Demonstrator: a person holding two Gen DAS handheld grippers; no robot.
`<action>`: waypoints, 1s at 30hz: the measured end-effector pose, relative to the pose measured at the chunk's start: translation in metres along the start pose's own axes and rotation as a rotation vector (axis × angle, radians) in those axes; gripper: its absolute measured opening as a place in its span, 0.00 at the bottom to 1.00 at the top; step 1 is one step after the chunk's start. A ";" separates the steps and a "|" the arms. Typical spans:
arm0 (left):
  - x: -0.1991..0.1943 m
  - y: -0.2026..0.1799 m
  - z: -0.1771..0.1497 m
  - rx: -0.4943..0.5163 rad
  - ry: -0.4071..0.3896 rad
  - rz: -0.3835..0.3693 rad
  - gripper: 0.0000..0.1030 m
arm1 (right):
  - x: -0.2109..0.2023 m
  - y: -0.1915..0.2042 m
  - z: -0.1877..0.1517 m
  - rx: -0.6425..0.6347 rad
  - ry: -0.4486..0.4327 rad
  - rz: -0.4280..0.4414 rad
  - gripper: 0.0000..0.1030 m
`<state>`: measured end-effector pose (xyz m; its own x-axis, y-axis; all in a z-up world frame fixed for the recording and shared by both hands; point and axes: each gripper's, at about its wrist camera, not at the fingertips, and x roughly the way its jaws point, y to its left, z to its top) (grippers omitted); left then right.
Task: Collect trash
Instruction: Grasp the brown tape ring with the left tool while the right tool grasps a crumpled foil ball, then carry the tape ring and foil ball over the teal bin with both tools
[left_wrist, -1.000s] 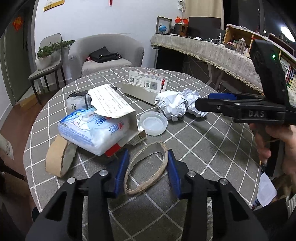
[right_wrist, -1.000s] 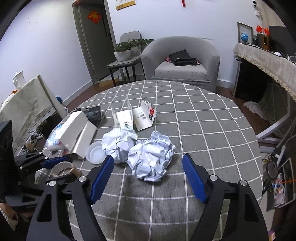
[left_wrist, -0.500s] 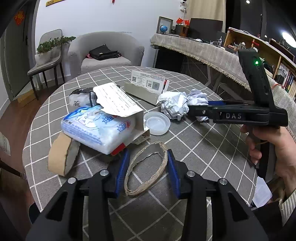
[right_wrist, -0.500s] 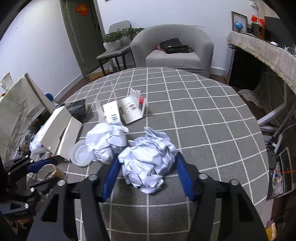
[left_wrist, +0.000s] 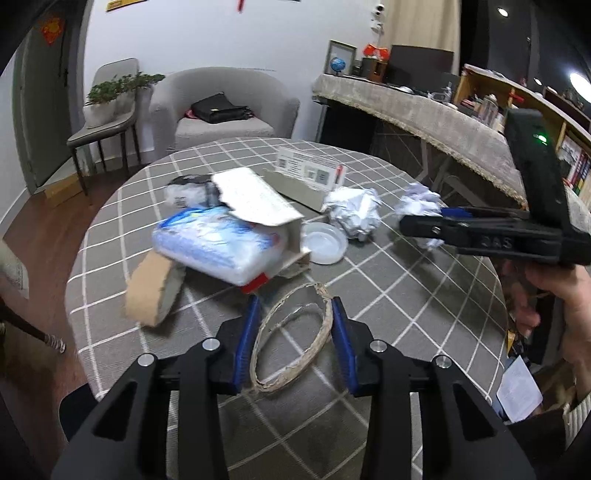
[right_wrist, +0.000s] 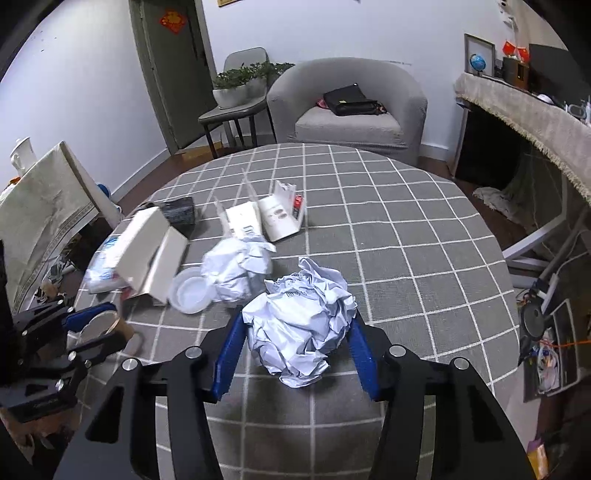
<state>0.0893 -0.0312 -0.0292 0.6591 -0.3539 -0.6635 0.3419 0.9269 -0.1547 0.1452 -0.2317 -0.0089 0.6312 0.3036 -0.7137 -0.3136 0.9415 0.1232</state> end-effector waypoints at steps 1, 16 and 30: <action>-0.001 0.003 0.001 -0.009 -0.004 0.006 0.39 | -0.001 0.002 0.000 -0.004 -0.002 0.003 0.53; -0.041 0.032 0.000 -0.065 -0.070 0.076 0.38 | -0.009 0.063 0.008 -0.079 -0.052 0.116 0.53; -0.078 0.105 -0.024 -0.155 -0.065 0.203 0.38 | -0.003 0.159 0.025 -0.198 -0.095 0.224 0.53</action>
<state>0.0577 0.0969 -0.0109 0.7474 -0.1616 -0.6444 0.0953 0.9860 -0.1368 0.1108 -0.0789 0.0299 0.5914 0.5215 -0.6150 -0.5785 0.8058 0.1271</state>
